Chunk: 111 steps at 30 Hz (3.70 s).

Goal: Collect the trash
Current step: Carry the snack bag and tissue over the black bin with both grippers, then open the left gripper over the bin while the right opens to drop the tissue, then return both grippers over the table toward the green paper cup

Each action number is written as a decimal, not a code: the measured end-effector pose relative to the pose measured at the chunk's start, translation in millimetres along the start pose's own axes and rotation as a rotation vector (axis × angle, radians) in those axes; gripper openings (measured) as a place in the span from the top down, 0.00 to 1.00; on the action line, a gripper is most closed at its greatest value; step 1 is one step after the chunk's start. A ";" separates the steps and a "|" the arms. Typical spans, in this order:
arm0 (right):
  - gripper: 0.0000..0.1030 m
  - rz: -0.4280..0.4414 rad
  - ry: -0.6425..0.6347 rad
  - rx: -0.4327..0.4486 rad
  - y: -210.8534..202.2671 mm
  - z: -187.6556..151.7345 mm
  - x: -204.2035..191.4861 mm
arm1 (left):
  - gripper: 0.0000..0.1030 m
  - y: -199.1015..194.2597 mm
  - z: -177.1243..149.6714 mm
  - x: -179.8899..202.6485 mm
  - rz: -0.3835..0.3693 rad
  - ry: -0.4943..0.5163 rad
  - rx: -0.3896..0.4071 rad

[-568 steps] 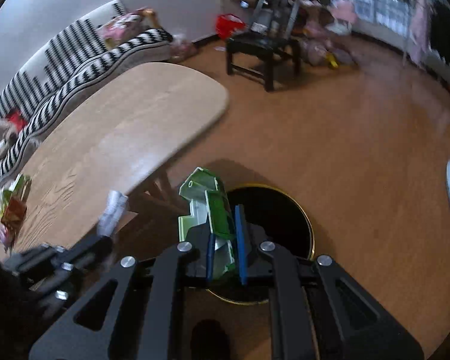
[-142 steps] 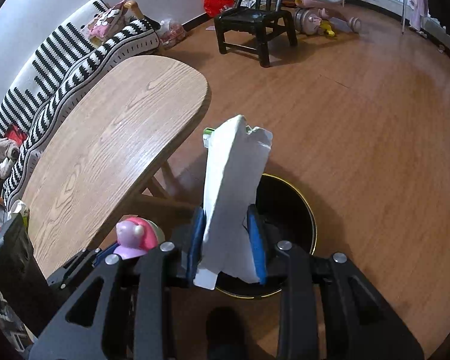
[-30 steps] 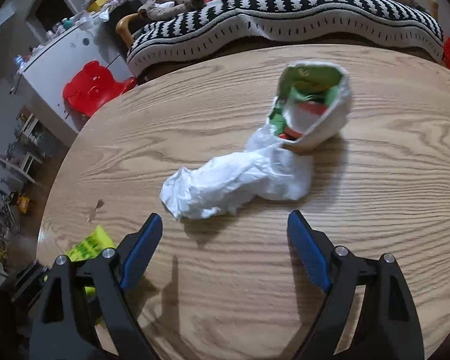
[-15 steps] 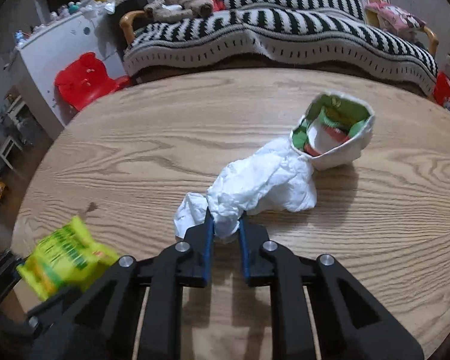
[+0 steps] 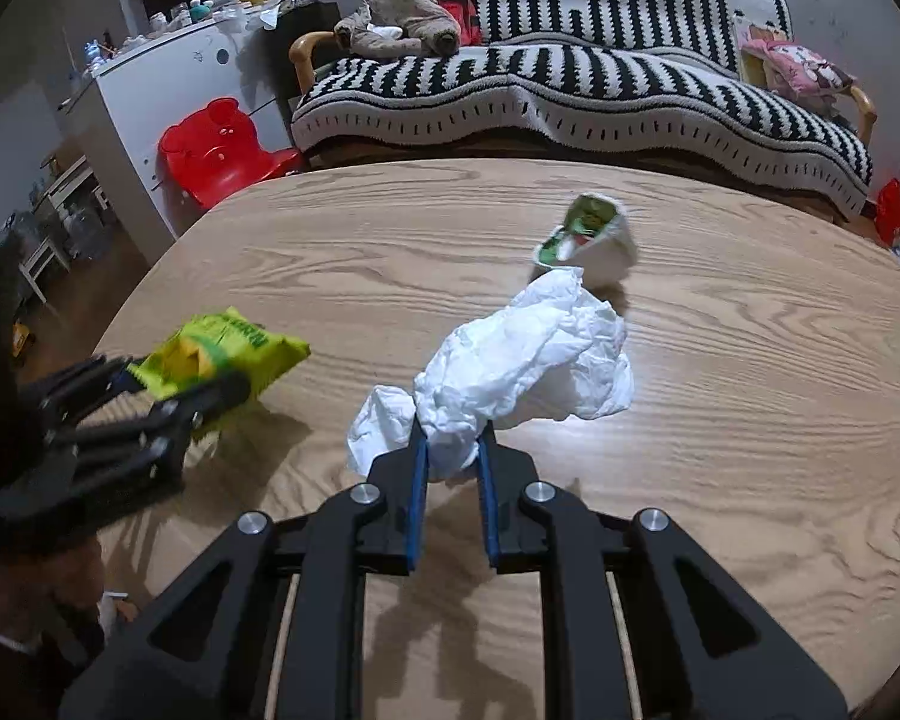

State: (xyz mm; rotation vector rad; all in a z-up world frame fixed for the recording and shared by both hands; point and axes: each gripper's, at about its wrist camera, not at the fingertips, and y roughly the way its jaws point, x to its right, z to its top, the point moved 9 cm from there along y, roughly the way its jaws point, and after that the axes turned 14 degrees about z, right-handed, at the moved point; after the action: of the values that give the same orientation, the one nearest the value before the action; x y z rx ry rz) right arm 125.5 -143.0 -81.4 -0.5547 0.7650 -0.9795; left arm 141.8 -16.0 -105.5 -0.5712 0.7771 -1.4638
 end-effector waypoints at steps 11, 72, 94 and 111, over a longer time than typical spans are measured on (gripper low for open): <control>0.85 -0.027 0.048 0.039 -60.3 -17.3 34.9 | 0.48 -30.1 3.4 54.9 -0.057 0.058 0.044; 0.85 -0.468 0.911 0.205 -378.5 -369.6 380.7 | 0.45 -128.3 -190.4 612.8 -0.706 0.718 -0.076; 0.41 -0.493 0.881 0.223 -380.1 -354.5 373.7 | 0.15 -150.9 -185.9 589.4 -0.760 0.698 -0.062; 0.26 -0.377 0.616 0.362 -346.3 -206.3 290.3 | 0.06 -153.0 -68.2 412.3 -0.600 0.451 0.118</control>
State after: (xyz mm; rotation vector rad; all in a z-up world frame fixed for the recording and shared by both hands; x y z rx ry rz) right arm -118.1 -574.9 -52.1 -0.0660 1.0124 -1.6379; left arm -32.4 -424.8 -80.7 -0.3997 0.9008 -2.2272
